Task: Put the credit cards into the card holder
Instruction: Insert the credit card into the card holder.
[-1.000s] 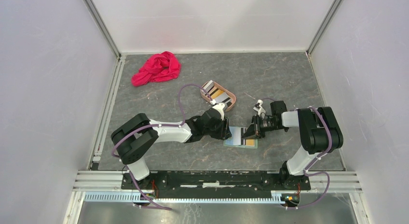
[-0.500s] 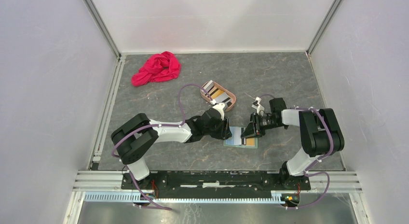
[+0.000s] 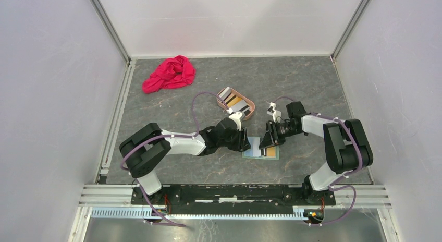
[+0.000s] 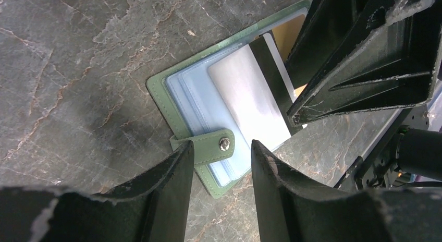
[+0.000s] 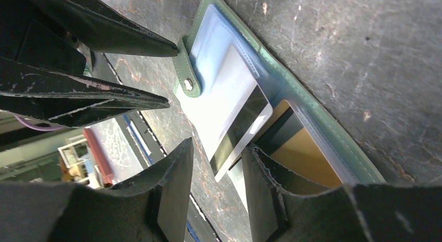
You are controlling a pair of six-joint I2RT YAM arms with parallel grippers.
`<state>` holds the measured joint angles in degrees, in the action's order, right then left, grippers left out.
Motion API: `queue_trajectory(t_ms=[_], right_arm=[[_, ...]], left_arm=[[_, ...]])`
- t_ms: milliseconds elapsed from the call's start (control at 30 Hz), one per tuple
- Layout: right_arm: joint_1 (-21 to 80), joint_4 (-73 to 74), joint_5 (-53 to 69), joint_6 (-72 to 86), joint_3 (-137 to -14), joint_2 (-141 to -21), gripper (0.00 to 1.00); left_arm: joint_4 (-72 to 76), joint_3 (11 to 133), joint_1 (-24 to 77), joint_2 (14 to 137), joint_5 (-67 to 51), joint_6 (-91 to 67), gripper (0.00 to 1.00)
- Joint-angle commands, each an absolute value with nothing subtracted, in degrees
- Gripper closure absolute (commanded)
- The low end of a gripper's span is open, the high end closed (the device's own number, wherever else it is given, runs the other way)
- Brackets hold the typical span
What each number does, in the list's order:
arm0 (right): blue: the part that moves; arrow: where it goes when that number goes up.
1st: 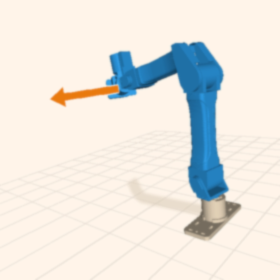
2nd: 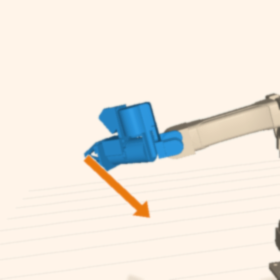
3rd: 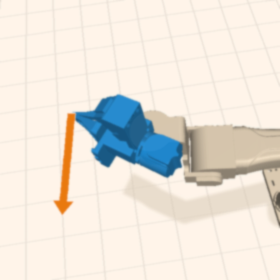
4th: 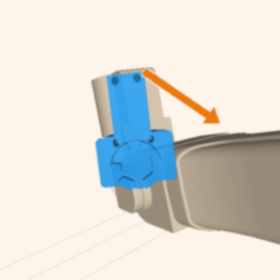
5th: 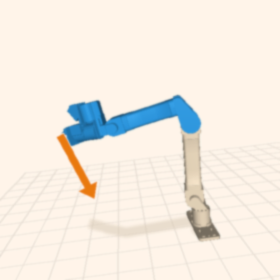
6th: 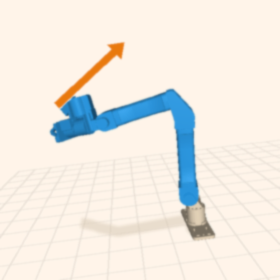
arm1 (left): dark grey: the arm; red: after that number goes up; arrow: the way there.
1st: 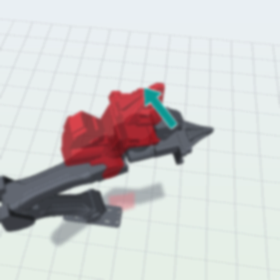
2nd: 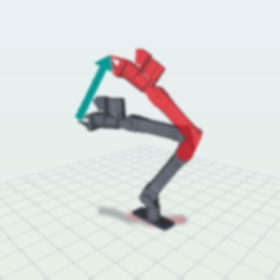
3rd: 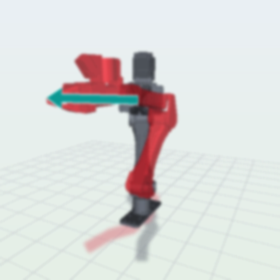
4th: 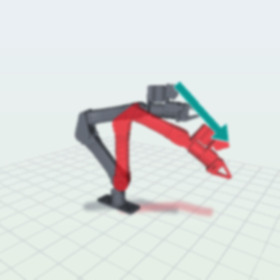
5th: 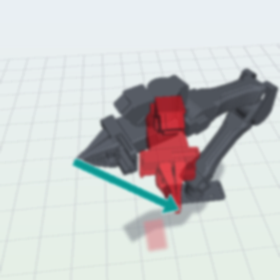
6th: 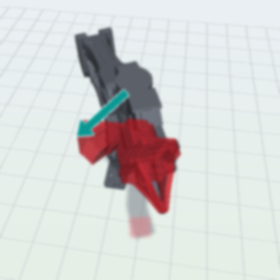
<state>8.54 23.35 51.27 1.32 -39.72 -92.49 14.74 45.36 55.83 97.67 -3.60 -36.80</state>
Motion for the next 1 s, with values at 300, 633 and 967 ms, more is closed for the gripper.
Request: queue_trajectory(t_ms=[300,633,967], right_arm=[[14.8,26.4,41.2,-6.5,-43.5,-91.6,0.46],[19.2,30.5,39.9,-14.4,-47.4,-92.4,0.4],[24.4,34.2,34.8,-19.4,-50.4,-93.1,0.34]], left_arm=[[23.7,41.1,53.3,94.1,-9.4,-38.8,0.49],[29.6,37.8,50.6,93.5,-14.0,-41.6,0.49],[31.9,36.7,49.7,93.2,-15.6,-42.6,0.49]])
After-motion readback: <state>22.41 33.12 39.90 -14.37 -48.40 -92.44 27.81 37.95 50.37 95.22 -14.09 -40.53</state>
